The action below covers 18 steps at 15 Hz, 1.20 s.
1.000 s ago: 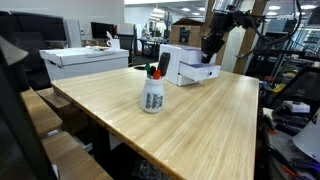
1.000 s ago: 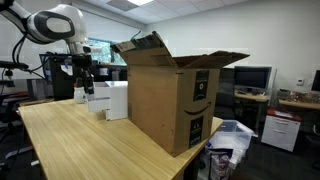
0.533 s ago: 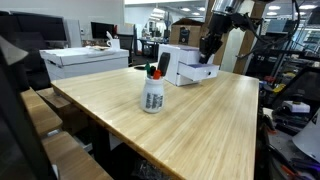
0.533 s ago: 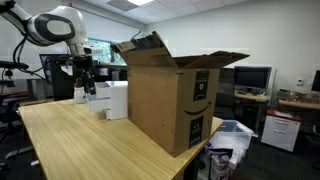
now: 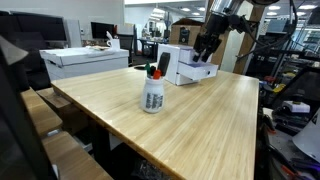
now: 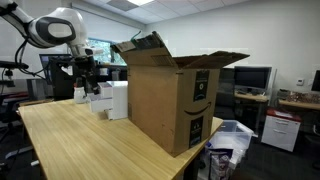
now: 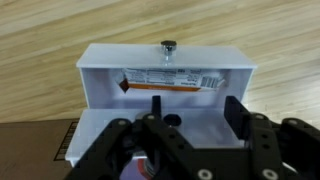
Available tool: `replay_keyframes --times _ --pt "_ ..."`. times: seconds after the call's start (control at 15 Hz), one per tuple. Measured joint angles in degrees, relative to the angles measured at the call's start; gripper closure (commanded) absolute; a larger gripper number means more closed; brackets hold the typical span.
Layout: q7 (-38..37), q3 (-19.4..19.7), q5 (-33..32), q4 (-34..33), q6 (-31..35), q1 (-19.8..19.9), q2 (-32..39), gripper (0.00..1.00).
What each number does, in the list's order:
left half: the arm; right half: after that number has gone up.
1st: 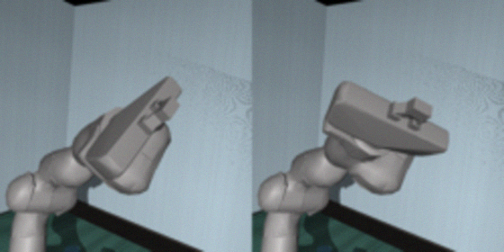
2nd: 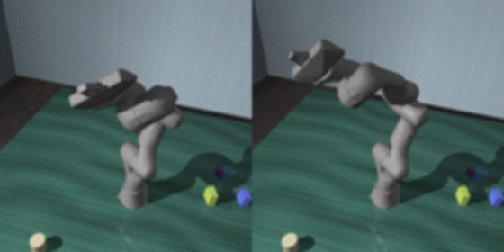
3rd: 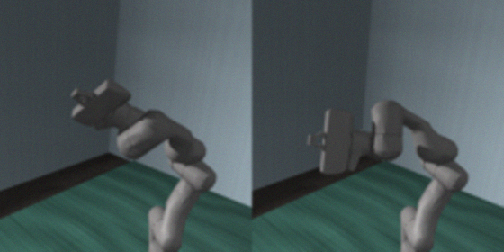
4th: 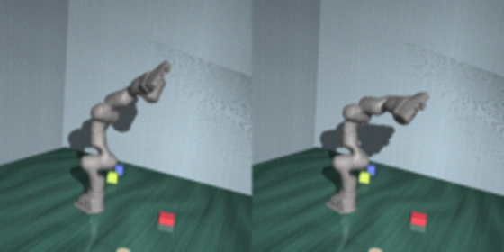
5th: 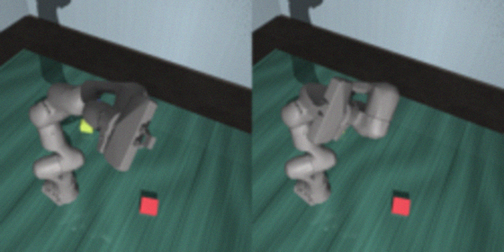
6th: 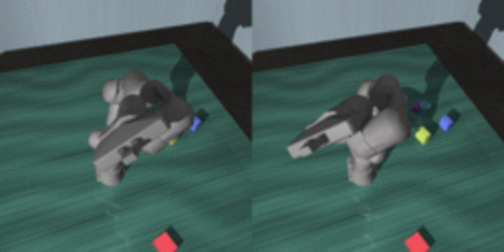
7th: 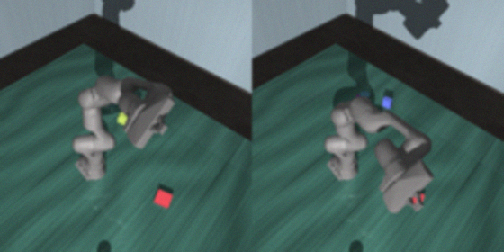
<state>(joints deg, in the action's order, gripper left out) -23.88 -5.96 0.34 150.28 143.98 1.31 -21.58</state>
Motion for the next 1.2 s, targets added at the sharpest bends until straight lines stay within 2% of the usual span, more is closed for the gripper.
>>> replay_keyframes --times 0.2,1.2 --pt "-0.02 -0.27 0.0 0.0 1.54 0.0 0.69 0.0" --pt "-0.01 -1.3 0.0 0.0 9.39 -0.07 3.81 0.0"
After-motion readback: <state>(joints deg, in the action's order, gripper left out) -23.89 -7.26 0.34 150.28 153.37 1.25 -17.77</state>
